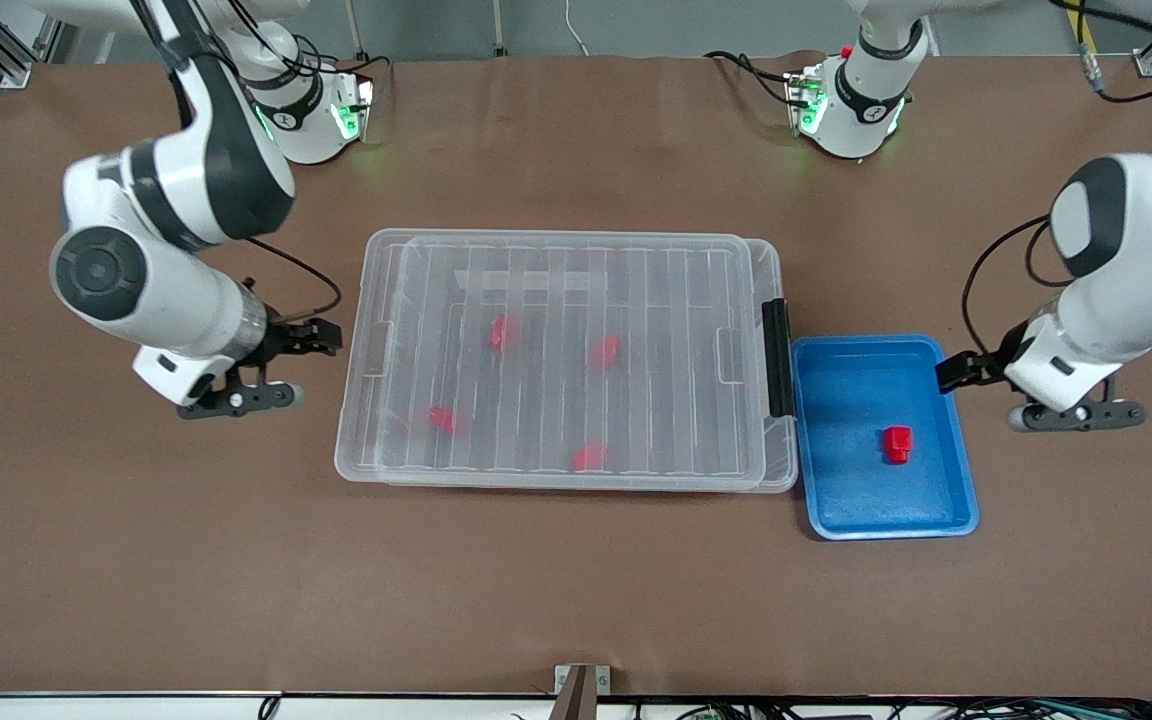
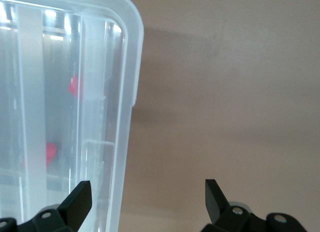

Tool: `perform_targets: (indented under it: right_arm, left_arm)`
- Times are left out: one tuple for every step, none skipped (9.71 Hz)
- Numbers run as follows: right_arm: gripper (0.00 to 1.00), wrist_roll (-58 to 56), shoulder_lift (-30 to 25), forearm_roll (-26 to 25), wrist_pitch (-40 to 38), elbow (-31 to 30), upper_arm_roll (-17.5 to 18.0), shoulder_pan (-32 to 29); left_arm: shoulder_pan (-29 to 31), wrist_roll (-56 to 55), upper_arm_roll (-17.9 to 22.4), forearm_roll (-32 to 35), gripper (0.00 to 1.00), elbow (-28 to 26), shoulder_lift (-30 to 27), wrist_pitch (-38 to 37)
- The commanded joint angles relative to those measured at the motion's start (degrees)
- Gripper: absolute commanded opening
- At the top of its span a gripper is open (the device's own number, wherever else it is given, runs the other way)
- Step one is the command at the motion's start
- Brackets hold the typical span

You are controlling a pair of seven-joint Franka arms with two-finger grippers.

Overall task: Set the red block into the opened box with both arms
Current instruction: 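Slide the lid open with the right gripper while the left gripper grasps the block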

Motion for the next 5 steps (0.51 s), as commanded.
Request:
perform_targets:
  right_arm:
    - [1.0,1.1,-2.0,-1.2,8.2,-7.9,0.3,-0.2]
    - [1.0,1.1,-2.0,-1.2,8.6,-8.2,0.3,-0.6]
    - [1.0,1.1,-1.9,-1.4,9.4,-8.5,0.3,-0.6]
    - [1.0,1.1,-1.9,-1.4,11.9,-10.3,0.3,-0.4]
    - [1.0,1.1,-1.9,-1.4,13.3,-11.9,0.3,-0.5]
  left_arm:
    - [1.4,-0.3,0.0,0.9,1.0,-1.5,6.6,8.1]
    - [1.5,-0.3,0.0,2.3,0.97,-1.7,9.7,12.0]
    - [2.2,-0.3,-0.1,3.2,0.95,-1.9,12.2,15.6]
    - [3.5,-0.3,-0.2,3.4,0.94,-1.8,14.7,18.2]
    - [3.4,0.2,-0.1,3.4,0.89,-1.8,17.1,20.9]
